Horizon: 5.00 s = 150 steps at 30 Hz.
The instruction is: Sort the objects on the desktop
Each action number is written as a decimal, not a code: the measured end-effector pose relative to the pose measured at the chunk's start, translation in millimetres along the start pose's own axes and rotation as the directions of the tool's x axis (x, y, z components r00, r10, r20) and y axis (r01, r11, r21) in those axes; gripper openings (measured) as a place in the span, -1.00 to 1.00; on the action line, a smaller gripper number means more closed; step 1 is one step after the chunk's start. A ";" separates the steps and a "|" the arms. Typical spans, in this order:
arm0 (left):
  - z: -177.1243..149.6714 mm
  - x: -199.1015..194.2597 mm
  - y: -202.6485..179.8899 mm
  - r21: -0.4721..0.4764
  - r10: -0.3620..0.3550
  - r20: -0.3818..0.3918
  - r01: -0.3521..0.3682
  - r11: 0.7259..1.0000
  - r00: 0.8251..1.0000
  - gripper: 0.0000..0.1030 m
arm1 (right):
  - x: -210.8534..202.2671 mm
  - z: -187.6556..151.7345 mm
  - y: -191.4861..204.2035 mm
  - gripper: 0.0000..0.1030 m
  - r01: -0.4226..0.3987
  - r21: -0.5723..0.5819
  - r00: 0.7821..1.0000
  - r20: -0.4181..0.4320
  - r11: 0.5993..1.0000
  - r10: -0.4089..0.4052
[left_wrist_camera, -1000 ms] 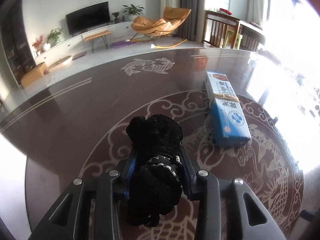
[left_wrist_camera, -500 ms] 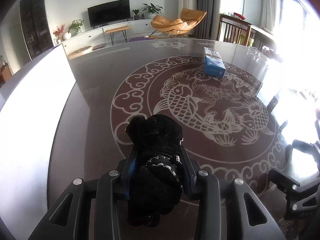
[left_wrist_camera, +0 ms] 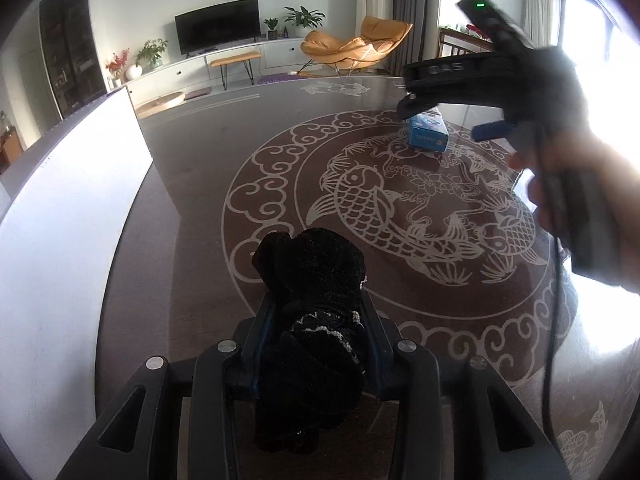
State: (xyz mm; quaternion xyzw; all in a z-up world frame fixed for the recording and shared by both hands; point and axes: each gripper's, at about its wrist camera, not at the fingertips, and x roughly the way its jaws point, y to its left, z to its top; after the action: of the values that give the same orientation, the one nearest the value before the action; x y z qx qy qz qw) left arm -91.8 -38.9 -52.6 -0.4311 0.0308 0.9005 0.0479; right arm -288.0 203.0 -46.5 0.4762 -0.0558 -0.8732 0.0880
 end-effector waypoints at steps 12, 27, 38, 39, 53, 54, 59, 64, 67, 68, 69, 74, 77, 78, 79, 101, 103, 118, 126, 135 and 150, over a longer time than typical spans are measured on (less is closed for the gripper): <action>2.1 -1.6 -1.5 -0.001 0.000 0.000 0.000 1.000 1.000 -0.25 | 20.2 -5.8 5.5 -0.18 0.112 -0.179 0.993 0.045 0.978 -0.106; -8.3 -10.2 -6.3 -0.054 -0.052 0.005 0.053 0.997 0.999 -0.27 | -128.3 -218.9 -22.1 -0.17 0.081 -0.184 0.993 0.100 0.980 -0.063; -30.7 -18.7 -51.2 0.005 -0.023 -0.050 0.023 1.000 0.998 0.93 | -131.2 -223.0 -36.6 0.76 0.127 -0.153 0.989 0.093 0.980 -0.113; -30.8 -18.3 -50.7 0.004 -0.020 -0.052 0.020 1.000 0.998 0.94 | -130.6 -222.7 -36.7 0.79 0.135 -0.153 0.988 0.093 0.979 -0.122; -33.4 -18.6 -52.5 -0.001 -0.005 -0.060 0.005 1.000 0.998 1.00 | -128.1 -224.1 -36.4 0.89 0.138 -0.144 0.988 0.085 0.980 -0.127; -33.5 -18.6 -52.5 -0.002 -0.005 -0.060 0.005 1.000 0.998 1.00 | -128.1 -224.1 -36.3 0.89 0.138 -0.144 0.988 0.085 0.980 -0.127; -33.5 -18.5 -52.5 -0.002 -0.006 -0.060 0.005 1.000 0.998 1.00 | -127.9 -223.5 -37.0 0.93 0.133 -0.146 0.989 0.080 0.980 -0.123; -33.6 -18.4 -52.6 -0.002 -0.006 -0.059 0.006 1.000 0.998 1.00 | -128.1 -223.4 -37.5 0.94 0.133 -0.146 0.989 0.080 0.980 -0.123; -33.7 -18.4 -52.9 -0.002 -0.006 -0.059 0.006 1.000 0.998 1.00 | -128.1 -223.3 -37.6 0.94 0.133 -0.146 0.989 0.079 0.980 -0.123; -34.3 -18.7 -53.4 -0.001 -0.005 -0.059 0.005 1.000 0.998 1.00 | -128.1 -223.4 -37.7 0.94 0.133 -0.146 0.989 0.079 0.980 -0.123; -34.2 -18.7 -52.8 -0.002 -0.006 -0.058 0.006 1.000 0.998 1.00 | -128.1 -223.3 -37.4 0.94 0.133 -0.147 0.989 0.080 0.980 -0.123; -33.7 -20.2 -51.7 -0.001 -0.006 -0.058 0.006 1.000 0.998 1.00 | -128.3 -223.3 -37.5 0.96 0.132 -0.147 0.990 0.079 0.980 -0.121; -33.7 -20.2 -51.6 -0.001 -0.007 -0.058 0.006 1.000 0.998 1.00 | -126.7 -223.2 -36.3 1.00 0.129 -0.153 0.990 0.072 0.980 -0.119; -33.7 -20.1 -51.6 -0.001 -0.006 -0.058 0.006 1.000 0.998 1.00 | -126.6 -223.5 -36.6 1.00 0.129 -0.152 0.990 0.072 0.980 -0.119; -33.8 -20.1 -51.6 -0.001 -0.006 -0.058 0.006 1.000 0.998 1.00 | -126.8 -223.6 -36.8 1.00 0.129 -0.152 0.990 0.072 0.980 -0.119; -33.3 -20.0 -51.1 -0.001 -0.007 -0.058 0.007 1.000 0.998 1.00 | -127.1 -224.3 -36.4 1.00 0.128 -0.153 0.991 0.070 0.980 -0.118; -33.3 -19.9 -51.1 -0.001 -0.007 -0.058 0.007 1.000 0.998 1.00 | -127.2 -224.3 -36.3 1.00 0.128 -0.153 0.991 0.070 0.980 -0.118; -33.4 -19.7 -50.9 -0.001 -0.008 -0.058 0.008 1.000 0.998 1.00 | -127.8 -224.5 -36.3 1.00 0.128 -0.153 0.991 0.070 0.980 -0.118; -33.3 -19.4 -51.0 -0.001 -0.008 -0.057 0.008 1.000 0.998 1.00 | -128.2 -224.7 -36.4 1.00 0.128 -0.153 0.991 0.070 0.980 -0.118; -33.5 -19.4 -51.0 -0.001 -0.008 -0.057 0.008 1.000 0.998 1.00 | -128.3 -224.6 -36.2 1.00 0.127 -0.153 0.991 0.070 0.980 -0.118; -33.3 -19.1 -51.0 -0.001 -0.008 -0.057 0.008 1.000 0.998 1.00 | -128.4 -224.6 -36.2 1.00 0.128 -0.153 0.991 0.070 0.980 -0.118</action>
State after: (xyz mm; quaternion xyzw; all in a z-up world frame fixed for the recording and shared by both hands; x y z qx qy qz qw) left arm -48.5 7.4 -59.2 -0.4569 0.0300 0.8876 0.0505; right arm -34.4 262.0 -68.9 0.4435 0.0402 -0.8927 0.0696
